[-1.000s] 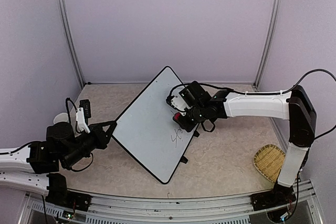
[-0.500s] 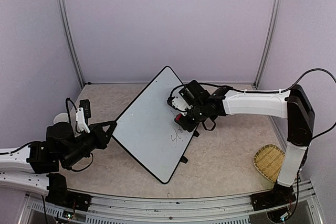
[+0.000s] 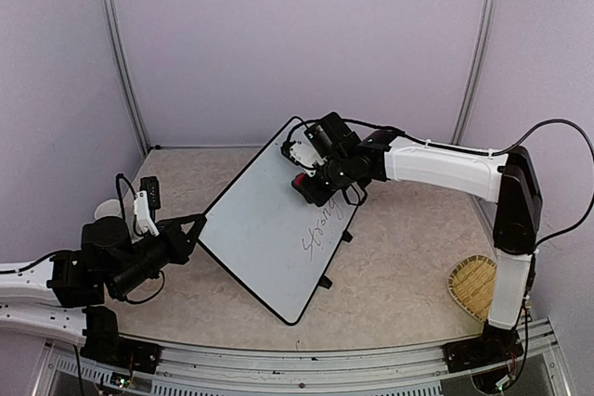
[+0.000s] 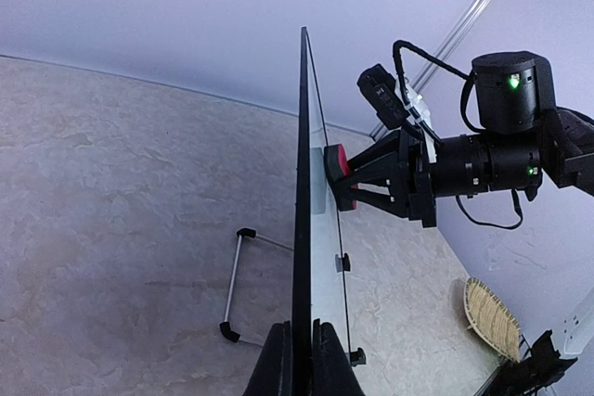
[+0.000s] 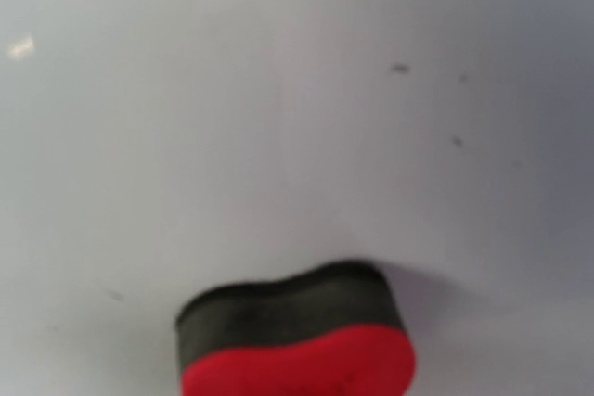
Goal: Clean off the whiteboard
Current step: Erase the whiteboard at the center of the board.
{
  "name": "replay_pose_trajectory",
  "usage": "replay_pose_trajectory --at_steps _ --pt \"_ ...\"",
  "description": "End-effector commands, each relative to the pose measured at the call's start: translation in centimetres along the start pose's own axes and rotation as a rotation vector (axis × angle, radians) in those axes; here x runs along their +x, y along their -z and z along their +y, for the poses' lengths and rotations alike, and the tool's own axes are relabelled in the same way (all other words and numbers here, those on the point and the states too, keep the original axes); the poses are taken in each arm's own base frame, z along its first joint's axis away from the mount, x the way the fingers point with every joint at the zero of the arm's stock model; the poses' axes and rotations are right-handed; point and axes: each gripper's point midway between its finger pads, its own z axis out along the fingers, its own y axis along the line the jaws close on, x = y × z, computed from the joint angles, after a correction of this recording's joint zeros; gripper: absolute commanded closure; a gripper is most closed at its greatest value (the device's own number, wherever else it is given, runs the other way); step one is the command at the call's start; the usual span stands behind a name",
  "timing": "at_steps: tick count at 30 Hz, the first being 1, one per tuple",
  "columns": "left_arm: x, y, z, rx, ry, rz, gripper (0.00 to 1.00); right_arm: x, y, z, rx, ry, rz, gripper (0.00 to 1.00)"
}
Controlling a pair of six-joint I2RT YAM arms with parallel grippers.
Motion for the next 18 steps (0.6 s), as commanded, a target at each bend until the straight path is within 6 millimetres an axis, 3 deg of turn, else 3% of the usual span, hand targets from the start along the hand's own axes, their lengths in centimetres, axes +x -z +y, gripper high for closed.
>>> replay_pose_trajectory --at_steps 1,11,14,18 --pt "4.7 0.5 -1.1 0.111 -0.13 0.185 1.0 1.6 -1.7 0.6 -0.011 0.014 0.034 0.79" --pt "4.6 0.6 -1.0 0.112 -0.129 0.181 1.0 8.7 -2.8 0.4 -0.009 -0.017 0.133 0.8" --pt "4.6 0.6 -1.1 0.115 -0.127 0.18 1.0 9.4 -2.6 0.0 -0.008 -0.033 0.135 0.8" --pt "4.6 0.5 -1.3 0.118 -0.128 0.183 1.0 8.9 -2.5 0.1 -0.017 -0.038 0.124 0.79"
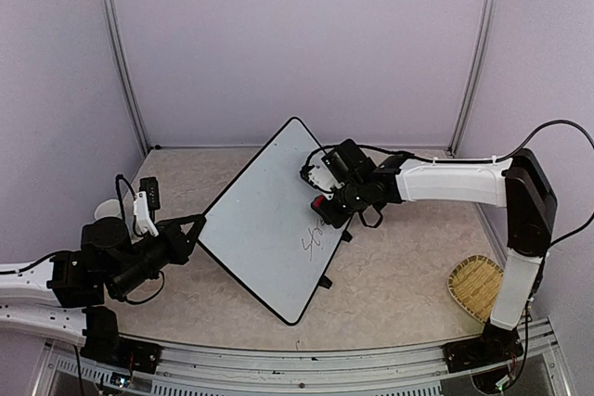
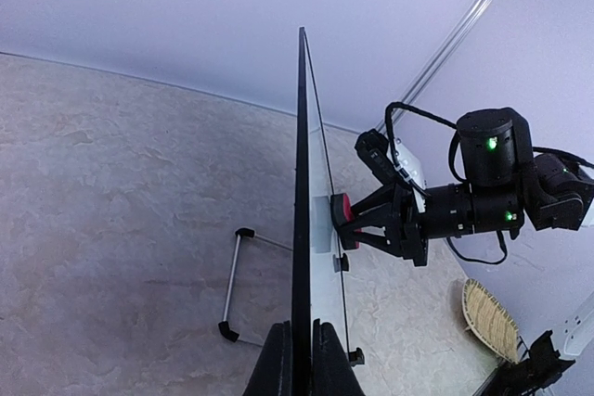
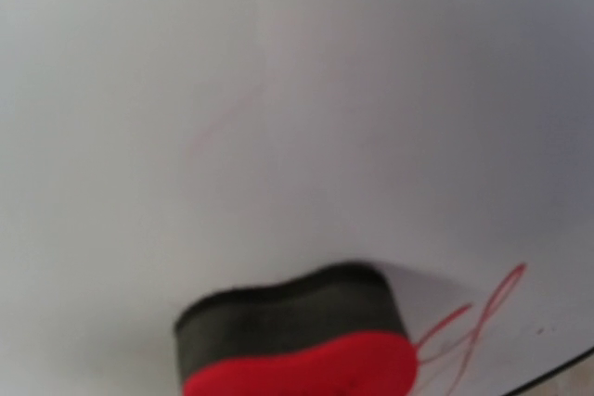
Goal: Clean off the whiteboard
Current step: Erase the whiteboard at the center of the board.
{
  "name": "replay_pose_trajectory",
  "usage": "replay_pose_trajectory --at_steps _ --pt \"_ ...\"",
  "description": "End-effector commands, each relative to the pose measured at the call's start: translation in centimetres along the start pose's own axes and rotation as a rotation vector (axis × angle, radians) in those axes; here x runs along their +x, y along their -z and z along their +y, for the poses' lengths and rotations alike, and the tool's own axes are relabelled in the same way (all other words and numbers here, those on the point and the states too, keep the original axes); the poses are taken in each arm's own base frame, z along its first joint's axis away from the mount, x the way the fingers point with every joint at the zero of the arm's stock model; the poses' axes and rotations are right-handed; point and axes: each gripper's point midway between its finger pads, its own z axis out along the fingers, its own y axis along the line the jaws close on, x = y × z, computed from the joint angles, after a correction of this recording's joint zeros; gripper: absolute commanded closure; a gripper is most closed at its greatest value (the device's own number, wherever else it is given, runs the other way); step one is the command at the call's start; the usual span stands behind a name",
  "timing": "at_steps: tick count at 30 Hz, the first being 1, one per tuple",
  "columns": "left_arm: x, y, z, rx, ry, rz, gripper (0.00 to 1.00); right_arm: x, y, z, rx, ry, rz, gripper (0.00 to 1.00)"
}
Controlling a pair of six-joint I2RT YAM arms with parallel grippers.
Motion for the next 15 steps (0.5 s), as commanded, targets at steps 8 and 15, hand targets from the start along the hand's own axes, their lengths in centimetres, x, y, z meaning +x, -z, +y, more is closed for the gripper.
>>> replay_pose_trajectory --at_steps 8,15 --pt "4.7 0.4 -1.3 0.116 -0.133 0.188 1.0 -2.7 -0.1 0.8 -0.066 -0.008 -0.029 0.8" --pt "4.8 0.3 -1.2 0.112 -0.134 0.189 1.0 -6.8 1.3 2.2 -0.124 0.007 -0.123 0.8"
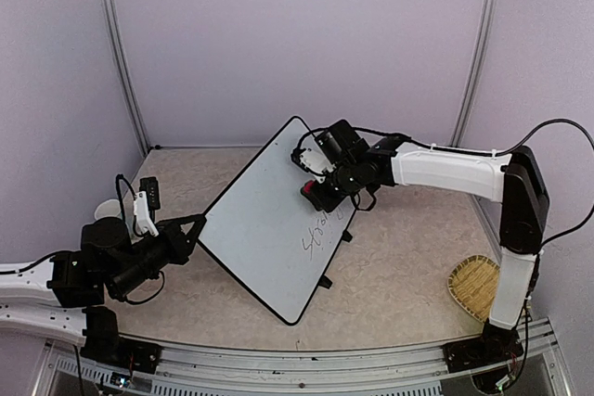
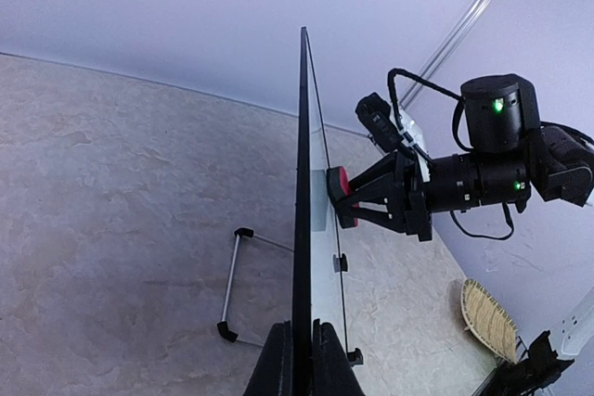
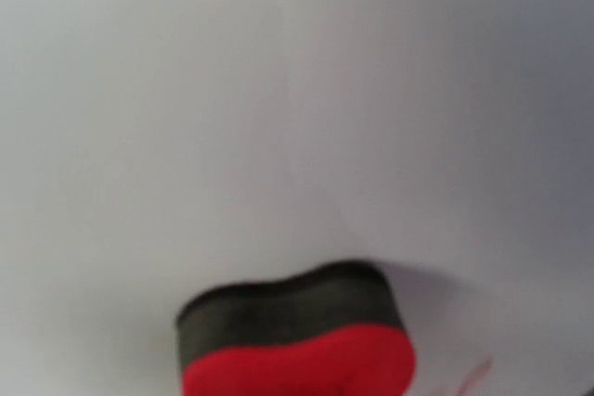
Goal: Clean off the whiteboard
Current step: Erase the whiteboard at the center of the board.
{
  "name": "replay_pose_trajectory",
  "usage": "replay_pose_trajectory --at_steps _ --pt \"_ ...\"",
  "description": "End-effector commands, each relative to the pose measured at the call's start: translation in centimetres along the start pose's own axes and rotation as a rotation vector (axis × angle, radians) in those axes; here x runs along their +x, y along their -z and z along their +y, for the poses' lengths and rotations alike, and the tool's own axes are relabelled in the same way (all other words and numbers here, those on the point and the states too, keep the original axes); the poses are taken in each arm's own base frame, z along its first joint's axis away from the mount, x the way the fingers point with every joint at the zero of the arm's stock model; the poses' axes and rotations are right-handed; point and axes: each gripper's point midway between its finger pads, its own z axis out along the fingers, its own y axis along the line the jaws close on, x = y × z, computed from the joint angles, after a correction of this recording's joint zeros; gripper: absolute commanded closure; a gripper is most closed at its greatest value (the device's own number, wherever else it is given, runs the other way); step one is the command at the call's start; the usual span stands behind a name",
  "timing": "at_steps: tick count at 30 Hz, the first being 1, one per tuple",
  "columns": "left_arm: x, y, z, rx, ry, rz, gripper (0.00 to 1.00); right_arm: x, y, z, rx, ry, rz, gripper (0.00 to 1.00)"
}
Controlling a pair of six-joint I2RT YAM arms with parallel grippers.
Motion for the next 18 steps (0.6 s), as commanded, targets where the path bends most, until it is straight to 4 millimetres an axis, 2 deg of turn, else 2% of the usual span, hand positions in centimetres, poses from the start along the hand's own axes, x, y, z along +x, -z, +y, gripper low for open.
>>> replay_pose_trajectory --at_steps 1,6,8,13,18 --pt "4.8 0.4 -1.2 0.111 -0.135 0.19 1.0 -3.7 0.3 2.8 -0.109 0.016 -0.116 0.8" --pt "4.7 0.4 -1.1 0.108 -0.137 0.189 1.0 -3.0 -0.1 4.8 -0.181 0.017 -0.135 0.8" --pt "4.7 0.5 -1.1 0.109 -0.139 0.19 1.0 -2.6 -0.3 4.8 -0.181 0.006 -0.14 0.79" --pt "4.6 0.6 -1.0 0.108 -0.134 0.185 1.0 -1.8 -1.1 1.8 -0.13 -0.089 -0.146 0.79" --pt "4.5 0.6 -1.1 0.112 -0.13 0.185 1.0 -2.3 -0.8 -1.0 -0.116 -0.18 -0.216 0.79"
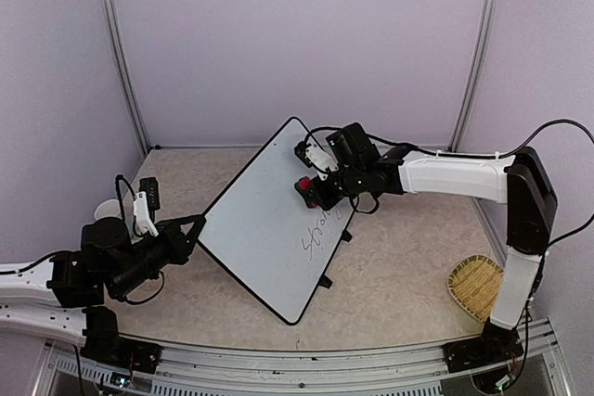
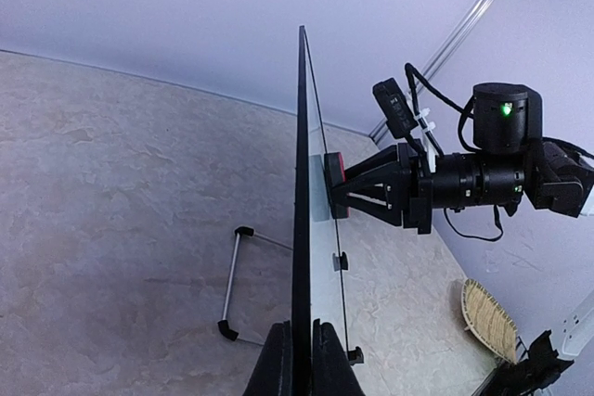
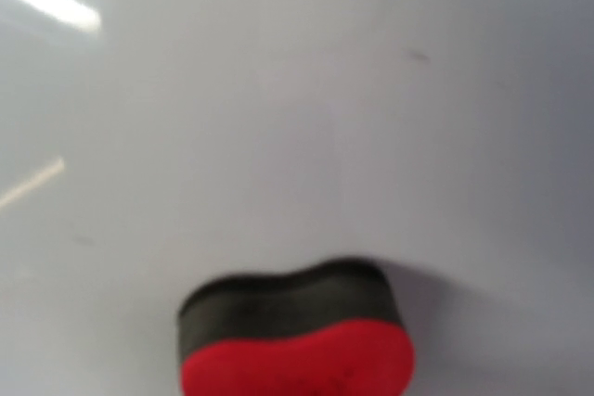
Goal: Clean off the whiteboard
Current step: Erase the whiteboard at the center of the board.
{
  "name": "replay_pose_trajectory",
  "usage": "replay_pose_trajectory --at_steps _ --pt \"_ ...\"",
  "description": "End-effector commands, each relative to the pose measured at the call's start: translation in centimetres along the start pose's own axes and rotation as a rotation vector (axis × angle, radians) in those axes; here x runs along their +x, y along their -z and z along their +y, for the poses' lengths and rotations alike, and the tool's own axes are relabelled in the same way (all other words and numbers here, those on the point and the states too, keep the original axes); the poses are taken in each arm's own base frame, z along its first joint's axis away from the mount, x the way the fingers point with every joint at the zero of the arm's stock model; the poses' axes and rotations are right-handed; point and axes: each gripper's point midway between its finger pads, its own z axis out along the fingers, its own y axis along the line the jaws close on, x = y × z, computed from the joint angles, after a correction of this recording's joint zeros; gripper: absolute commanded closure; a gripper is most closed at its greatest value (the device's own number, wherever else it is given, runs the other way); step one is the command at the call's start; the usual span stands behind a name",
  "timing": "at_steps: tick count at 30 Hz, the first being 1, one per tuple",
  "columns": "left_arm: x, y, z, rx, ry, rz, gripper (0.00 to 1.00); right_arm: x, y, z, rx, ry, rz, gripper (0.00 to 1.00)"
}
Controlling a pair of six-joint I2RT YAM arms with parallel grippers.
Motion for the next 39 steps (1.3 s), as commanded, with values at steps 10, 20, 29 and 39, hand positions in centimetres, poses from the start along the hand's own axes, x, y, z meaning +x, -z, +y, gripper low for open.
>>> replay_pose_trajectory --at_steps 10,20,29,39 --pt "4.2 0.5 -1.5 0.114 -0.139 0.185 1.0 -0.8 -1.5 -5.8 0.088 -0.155 -0.079 0.79" --pt "4.0 0.5 -1.7 0.116 -0.144 0.181 1.0 -0.8 -1.2 -1.7 -0.039 -0.112 -0.086 0.8" --pt "4.3 0.4 -1.7 0.122 -0.14 0.186 1.0 -0.7 0.0 5.1 -0.12 -0.017 -0.068 0.8" --pt "4.3 0.4 -1.7 0.123 -0.136 0.185 1.0 1.2 1.1 13.8 -0.234 0.104 -0.007 0.79"
